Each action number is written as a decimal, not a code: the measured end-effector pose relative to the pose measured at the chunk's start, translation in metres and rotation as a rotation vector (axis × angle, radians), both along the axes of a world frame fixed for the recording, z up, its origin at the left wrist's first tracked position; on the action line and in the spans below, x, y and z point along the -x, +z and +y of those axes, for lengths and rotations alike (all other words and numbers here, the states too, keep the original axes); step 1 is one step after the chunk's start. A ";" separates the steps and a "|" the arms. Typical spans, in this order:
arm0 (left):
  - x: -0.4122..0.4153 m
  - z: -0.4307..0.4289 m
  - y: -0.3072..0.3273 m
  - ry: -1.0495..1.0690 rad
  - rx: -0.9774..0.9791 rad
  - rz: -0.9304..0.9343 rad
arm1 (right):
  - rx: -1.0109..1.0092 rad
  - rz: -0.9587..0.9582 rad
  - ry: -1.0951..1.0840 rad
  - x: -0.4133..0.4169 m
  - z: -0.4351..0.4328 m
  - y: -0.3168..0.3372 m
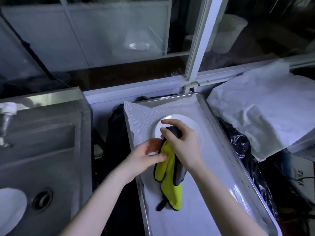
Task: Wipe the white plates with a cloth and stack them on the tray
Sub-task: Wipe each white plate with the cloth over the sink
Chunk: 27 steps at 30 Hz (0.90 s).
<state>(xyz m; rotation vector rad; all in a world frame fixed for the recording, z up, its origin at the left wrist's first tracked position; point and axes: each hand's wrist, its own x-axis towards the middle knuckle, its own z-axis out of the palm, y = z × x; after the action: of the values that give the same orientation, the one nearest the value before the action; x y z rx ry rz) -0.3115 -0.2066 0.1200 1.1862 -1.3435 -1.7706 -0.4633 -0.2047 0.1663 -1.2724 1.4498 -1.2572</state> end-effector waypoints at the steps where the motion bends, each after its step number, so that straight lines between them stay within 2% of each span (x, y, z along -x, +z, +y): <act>1: -0.012 0.006 0.004 0.016 0.013 0.009 | 0.017 -0.011 0.031 -0.014 0.001 0.010; 4: -0.055 0.020 0.016 0.111 0.108 -0.004 | 0.073 -0.002 0.131 -0.056 0.002 0.035; 8: -0.129 0.036 0.036 0.299 0.273 0.026 | 0.118 0.127 0.278 -0.115 0.006 0.052; 12: -0.214 0.058 0.052 0.461 0.348 0.085 | -0.051 0.252 0.508 -0.184 0.022 0.051; 15: -0.274 0.081 0.053 0.538 0.356 0.073 | -0.084 0.184 0.662 -0.244 0.041 0.042; 19: -0.351 0.112 0.046 0.642 0.343 -0.018 | -0.105 0.103 0.647 -0.329 0.064 0.030; 23: -0.416 0.136 0.038 0.695 0.280 -0.171 | -0.013 0.182 0.590 -0.397 0.082 0.022; 27: -0.460 0.153 0.018 0.804 0.199 -0.204 | 0.000 0.232 0.562 -0.439 0.094 0.010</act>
<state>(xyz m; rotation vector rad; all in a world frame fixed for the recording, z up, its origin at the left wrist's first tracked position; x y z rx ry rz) 0.1487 -0.0533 0.1383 1.5329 -0.9115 -0.9451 -0.0242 -0.1112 0.1760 -1.7162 1.1209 -0.7521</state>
